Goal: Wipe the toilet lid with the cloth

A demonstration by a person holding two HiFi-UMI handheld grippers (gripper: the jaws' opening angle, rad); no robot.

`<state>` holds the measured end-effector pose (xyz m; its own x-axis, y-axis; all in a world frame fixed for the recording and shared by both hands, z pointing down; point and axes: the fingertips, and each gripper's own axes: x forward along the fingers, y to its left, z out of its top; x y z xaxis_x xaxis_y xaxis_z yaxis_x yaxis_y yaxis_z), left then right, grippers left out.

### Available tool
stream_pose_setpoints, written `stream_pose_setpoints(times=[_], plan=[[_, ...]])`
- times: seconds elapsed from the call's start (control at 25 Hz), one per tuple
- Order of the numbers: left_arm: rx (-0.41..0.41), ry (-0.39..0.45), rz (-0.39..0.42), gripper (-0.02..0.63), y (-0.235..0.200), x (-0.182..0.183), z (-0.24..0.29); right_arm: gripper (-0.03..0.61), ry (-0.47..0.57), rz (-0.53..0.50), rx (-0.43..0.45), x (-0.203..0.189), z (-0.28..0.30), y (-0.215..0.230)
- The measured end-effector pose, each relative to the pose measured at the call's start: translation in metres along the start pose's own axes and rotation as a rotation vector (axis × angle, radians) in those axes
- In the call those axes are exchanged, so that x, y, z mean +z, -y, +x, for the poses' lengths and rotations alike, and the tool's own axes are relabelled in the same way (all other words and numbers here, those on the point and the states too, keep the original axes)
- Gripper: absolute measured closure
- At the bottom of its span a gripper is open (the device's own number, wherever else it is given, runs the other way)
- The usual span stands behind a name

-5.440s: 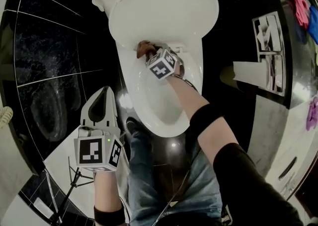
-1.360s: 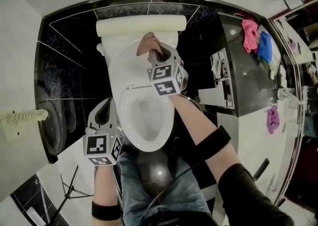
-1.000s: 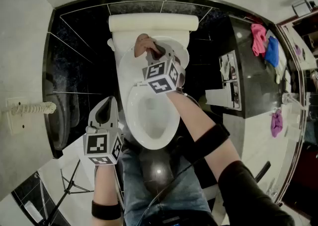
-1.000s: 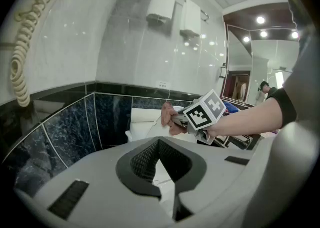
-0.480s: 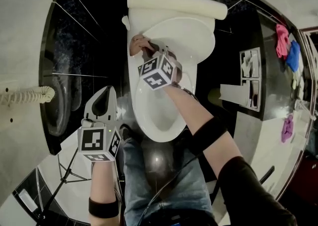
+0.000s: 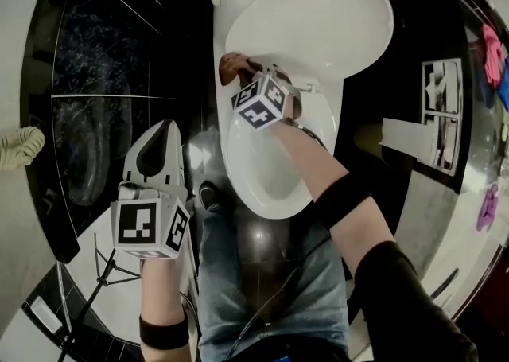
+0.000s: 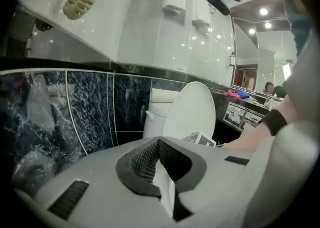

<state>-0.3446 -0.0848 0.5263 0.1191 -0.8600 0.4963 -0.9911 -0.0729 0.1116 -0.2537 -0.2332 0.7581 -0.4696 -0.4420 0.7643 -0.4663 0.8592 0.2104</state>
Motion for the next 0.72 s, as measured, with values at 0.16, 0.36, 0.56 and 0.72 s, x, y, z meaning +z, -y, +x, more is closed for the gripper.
stream_pose_setpoints(times=[0.16, 0.36, 0.56, 0.72], plan=[[-0.008, -0.018, 0.009, 0.612, 0.003, -0.018, 0.002, 0.508, -0.122, 0.056, -0.008, -0.054, 0.017, 0.003], [-0.010, -0.023, 0.017, 0.612, 0.006, -0.023, 0.002, 0.508, -0.234, 0.146, -0.011, -0.108, 0.021, 0.014], [-0.012, -0.019, 0.027, 0.612, 0.015, -0.018, 0.002, 0.508, -0.215, 0.181, -0.006, -0.105, 0.016, 0.016], [-0.021, -0.022, 0.031, 0.612, 0.029, -0.006, -0.004, 0.508, -0.135, 0.222, -0.031, -0.079, -0.022, 0.028]])
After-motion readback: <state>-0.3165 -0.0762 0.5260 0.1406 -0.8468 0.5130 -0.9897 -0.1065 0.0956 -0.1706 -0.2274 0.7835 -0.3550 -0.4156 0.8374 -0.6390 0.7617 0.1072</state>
